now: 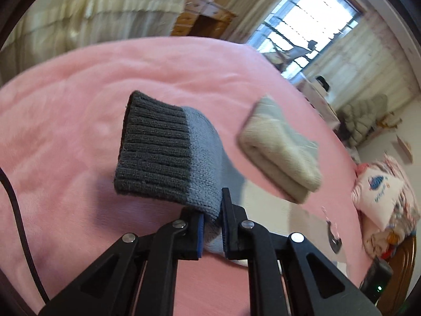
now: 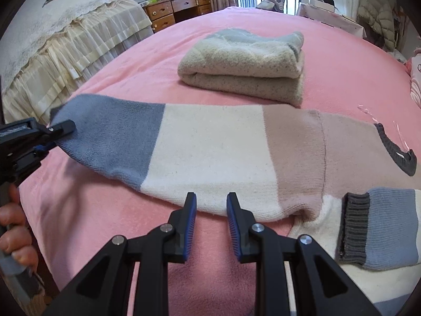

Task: Fold small clothes
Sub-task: 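Lift the cuff with the left tool and fold the sleeve across the body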

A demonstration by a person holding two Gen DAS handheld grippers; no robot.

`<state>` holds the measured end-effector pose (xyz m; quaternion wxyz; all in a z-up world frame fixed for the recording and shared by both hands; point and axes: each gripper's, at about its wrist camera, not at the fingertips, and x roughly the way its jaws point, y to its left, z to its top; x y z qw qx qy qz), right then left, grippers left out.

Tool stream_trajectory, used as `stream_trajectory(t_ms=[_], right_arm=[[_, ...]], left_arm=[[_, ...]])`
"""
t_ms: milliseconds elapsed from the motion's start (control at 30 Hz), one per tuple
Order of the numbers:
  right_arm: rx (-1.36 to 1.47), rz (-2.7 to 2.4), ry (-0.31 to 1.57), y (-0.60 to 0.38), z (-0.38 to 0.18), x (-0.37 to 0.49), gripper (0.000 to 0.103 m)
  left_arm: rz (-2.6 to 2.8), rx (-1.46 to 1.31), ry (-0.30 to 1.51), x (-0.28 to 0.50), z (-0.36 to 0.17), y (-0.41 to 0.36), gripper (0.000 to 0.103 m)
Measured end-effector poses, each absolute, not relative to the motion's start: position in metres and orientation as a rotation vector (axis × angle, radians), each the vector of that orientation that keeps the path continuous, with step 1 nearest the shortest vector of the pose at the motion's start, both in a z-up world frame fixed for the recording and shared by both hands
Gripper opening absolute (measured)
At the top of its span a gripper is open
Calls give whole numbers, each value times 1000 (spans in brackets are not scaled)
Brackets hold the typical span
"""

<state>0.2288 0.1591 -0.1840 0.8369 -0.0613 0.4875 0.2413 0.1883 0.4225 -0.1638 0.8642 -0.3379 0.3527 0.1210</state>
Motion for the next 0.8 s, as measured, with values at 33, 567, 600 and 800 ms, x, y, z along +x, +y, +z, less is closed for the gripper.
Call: stream_trajectory(t_ms=[33,567,600,800], right_arm=[[-126,512,1025,157,-181,228,24],[33,321,953,7,-137,205,24],[47,289,954,-12,-137,204,24],[113,159,950,-98,-142,195,24]], left_arm=[[239,-684,743,191,-156,413,8],[-45,-538,772,225,-83,238,9],[-66,-531,781,229,-82,223,9],[-160,-493,835,242,-84,143,9]])
